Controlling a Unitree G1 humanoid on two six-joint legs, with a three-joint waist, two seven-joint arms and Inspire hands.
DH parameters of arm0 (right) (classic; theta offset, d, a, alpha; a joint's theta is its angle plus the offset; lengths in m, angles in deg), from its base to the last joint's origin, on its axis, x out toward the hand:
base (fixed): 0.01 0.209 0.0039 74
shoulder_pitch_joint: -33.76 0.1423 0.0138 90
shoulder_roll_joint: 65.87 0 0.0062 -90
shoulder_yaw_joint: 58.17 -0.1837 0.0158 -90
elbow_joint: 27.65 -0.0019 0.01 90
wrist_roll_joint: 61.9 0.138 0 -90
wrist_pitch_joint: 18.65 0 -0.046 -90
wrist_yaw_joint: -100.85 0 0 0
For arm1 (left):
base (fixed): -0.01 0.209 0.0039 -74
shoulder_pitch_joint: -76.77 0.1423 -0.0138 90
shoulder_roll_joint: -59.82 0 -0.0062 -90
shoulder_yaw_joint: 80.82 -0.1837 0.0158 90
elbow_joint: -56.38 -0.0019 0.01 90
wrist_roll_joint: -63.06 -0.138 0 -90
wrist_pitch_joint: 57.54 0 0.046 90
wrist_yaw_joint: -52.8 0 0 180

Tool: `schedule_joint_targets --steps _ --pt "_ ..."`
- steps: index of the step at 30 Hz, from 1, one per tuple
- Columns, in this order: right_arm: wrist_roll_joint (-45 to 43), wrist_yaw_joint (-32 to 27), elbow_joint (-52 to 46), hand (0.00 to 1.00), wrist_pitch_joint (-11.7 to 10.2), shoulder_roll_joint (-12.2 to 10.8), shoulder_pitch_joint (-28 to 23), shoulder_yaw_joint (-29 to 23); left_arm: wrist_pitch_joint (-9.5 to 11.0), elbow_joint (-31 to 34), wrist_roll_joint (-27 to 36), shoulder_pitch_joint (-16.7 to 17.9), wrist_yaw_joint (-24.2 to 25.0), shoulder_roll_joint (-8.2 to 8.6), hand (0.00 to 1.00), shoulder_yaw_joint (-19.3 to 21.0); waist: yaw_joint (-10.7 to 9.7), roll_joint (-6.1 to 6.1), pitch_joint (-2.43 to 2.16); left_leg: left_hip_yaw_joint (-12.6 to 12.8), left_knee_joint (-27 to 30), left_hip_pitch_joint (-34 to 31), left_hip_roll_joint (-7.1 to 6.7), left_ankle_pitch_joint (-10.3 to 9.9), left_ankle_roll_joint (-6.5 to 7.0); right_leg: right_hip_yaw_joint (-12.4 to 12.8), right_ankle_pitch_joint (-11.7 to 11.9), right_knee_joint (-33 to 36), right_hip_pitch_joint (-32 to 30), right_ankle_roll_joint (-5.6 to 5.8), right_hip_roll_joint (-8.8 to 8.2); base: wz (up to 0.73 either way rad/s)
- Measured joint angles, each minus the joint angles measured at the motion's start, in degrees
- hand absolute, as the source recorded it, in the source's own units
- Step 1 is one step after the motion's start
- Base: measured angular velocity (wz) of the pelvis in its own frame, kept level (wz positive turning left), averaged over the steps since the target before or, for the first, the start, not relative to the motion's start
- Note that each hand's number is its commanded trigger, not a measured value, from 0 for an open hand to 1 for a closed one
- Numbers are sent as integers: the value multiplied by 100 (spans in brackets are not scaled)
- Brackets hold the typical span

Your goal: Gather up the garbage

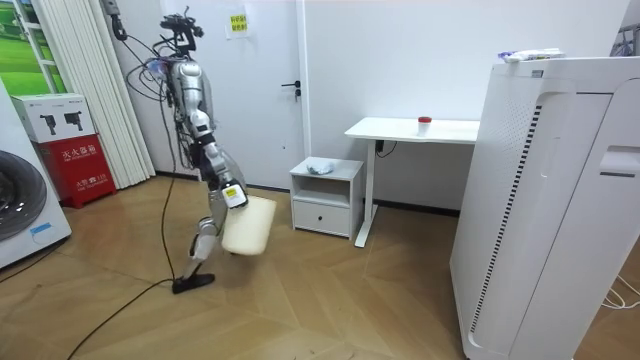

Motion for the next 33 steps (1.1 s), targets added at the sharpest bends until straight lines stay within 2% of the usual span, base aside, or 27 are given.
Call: schedule_joint_targets --steps 1,2,3,4,5,6,7,8,9,10,11,12,13,14,15,16,17,18,19,21,23,26,27,29,30,31,33 --pt "2 -37 -7 100 8 -7 16 -1 22 -14 37 -89 -49 -19 0 -36 7 -72 37 42 91 140 -113 -204 70 -141 -33 680 -189 126 -157 -3" --pt "5 -68 -7 100 7 -8 36 -4 35 -15 69 -133 -77 -27 0 -36 16 -80 38 77 116 212 -167 -280 116 -180 3 1051 -285 193 -240 -5" --pt "5 -129 -35 100 -20 11 99 -5 67 -13 107 -224 -121 -32 0 -43 71 -107 50 143 196 339 -229 -435 172 -271 202 1806 -560 452 -402 -14" --pt "1 -144 -52 100 -90 20 173 11 75 -14 125 -333 -172 -39 0 -57 105 -104 52 194 226 469 -249 -552 224 -356 580 2442 -792 455 -506 -16" --pt "0 -144 -56 100 -119 15 195 8 89 -13 142 -383 -219 -39 0 -59 124 -86 55 193 215 550 -249 -605 237 -420 838 2664 -875 431 -516 -13" --pt "-4 -143 -142 100 -150 -3 208 40 130 2 203 -496 -336 -71 0 -176 123 -11 77 156 153 711 -224 -686 255 -492 1414 3039 -1055 412 -532 -7" --pt "-60 -121 -249 100 -181 -54 229 43 176 72 223 -570 -450 -101 0 -188 127 3 74 110 6 858 -216 -735 256 -556 1774 3337 -1281 383 -586 -11" --pt "-111 -100 -278 100 -210 -74 262 47 193 133 225 -593 -518 -110 0 -183 133 43 54 103 -80 925 -215 -751 248 -608 1733 3465 -1432 371 -622 -18" --pt "-121 -55 -325 100 -257 -83 336 140 235 232 276 -643 -633 -111 0 -190 143 63 98 100 -240 1078 -165 -750 242 -705 1495 3596 -1764 309 -626 -19" --pt "-117 -54 -420 100 -273 -82 361 213 286 248 383 -718 -721 -109 0 -276 143 143 132 94 -366 1226 -55 -744 234 -807 1234 3485 -2039 278 -546 -17" --pt "-113 -54 -473 100 -302 -82 364 235 334 306 533 -733 -762 -109 0 -364 123 213 119 84 -506 1347 44 -744 227 -858 1078 3107 -2293 247 -447 -8" --pt "-114 -50 -512 100 -331 -82 365 235 357 356 563 -734 -768 -107 0 -388 104 238 120 67 -562 1402 83 -743 214 -871 1046 2818 -2391 243 -401 0" --pt "-117 -38 -596 100 -367 -88 369 235 421 410 649 -747 -793 -98 0 -396 48 258 125 11 -677 1510 120 -744 193 -867 1025 2113 -2482 238 -333 9" --pt "-117 -34 -627 100 -377 -93 368 237 456 416 693 -751 -814 -87 0 -397 12 267 124 -14 -737 1566 136 -748 184 -844 1025 1727 -2486 235 -292 20" --pt "-114 -29 -656 100 -426 -106 350 238 488 450 756 -765 -829 -73 0 -438 -49 297 119 -67 -841 1654 171 -755 154 -856 1086 944 -2456 212 -231 20" --pt "-114 0 -651 100 -506 -121 344 241 504 509 767 -785 -836 -70 0 -488 -76 298 116 -112 -929 1746 179 -764 118 -857 1275 222 -2436 212 -196 21" --pt "-114 10 -651 100 -540 -121 343 244 526 548 770 -790 -846 -63 0 -507 -95 316 120 -149 -948 1777 187 -776 97 -855 1494 -12 -2447 241 -171 22" --pt "-109 11 -650 100 -603 -137 322 260 596 620 773 -789 -862 -59 0 -549 -138 335 96 -184 -986 1832 207 -805 44 -845 1972 -290 -2419 183 -90 11" --pt "-116 4 -640 100 -659 -138 324 309 634 703 768 -790 -874 -44 0 -559 -129 383 42 -220 -991 1835 264 -827 -6 -890 2076 -319 -2371 220 -8 8" --pt "-166 -14 -610 100 -769 -119 415 416 728 940 760 -804 -945 -44 0 -566 -146 471 85 -305 -977 1798 297 -792 -80 -901 2087 -394 -2350 200 40 -5" --pt "-188 1 -454 100 -854 -92 522 495 885 1130 756 -847 -1098 -44 0 -566 -165 530 84 -305 -1084 1805 321 -761 -131 -872 2079 -457 -2363 188 77 -3" --pt "-218 42 -298 100 -927 -109 847 764 1074 1230 762 -1298 -1440 -44 0 -622 -187 504 108 -288 -1193 1630 345 -731 -176 -884 2063 -438 -2602 163 97 -2" --pt "-265 77 -185 100 -948 -118 1011 865 1148 1184 757 -1546 -1539 -25 0 -634 -203 492 121 -289 -1190 1516 338 -731 -176 -876 2060 -417 -2736 155 120 -6" --pt "-420 79 -91 100 -964 -140 1230 944 1248 1100 760 -1859 -1681 -9 0 -649 -278 483 147 -283 -1002 1311 342 -733 -178 -840 2073 -419 -2842 135 85 0" --pt "-421 78 -28 100 -977 -145 1341 1060 1326 1005 768 -2029 -1810 -15 0 -649 -336 499 170 -263 -869 1195 350 -733 -179 -827 2074 -475 -2840 135 75 5" --pt "-444 67 -4 100 -977 -146 1433 1167 1400 902 772 -2212 -1958 -22 0 -654 -394 512 223 -254 -807 1089 351 -733 -178 -789 2076 -466 -2908 136 88 5" --pt "-466 52 -5 100 -984 -151 1561 1277 1448 852 775 -2462 -2159 -51 0 -669 -453 530 276 -244 -807 875 335 -733 -178 -846 2080 -390 -3192 139 83 0"
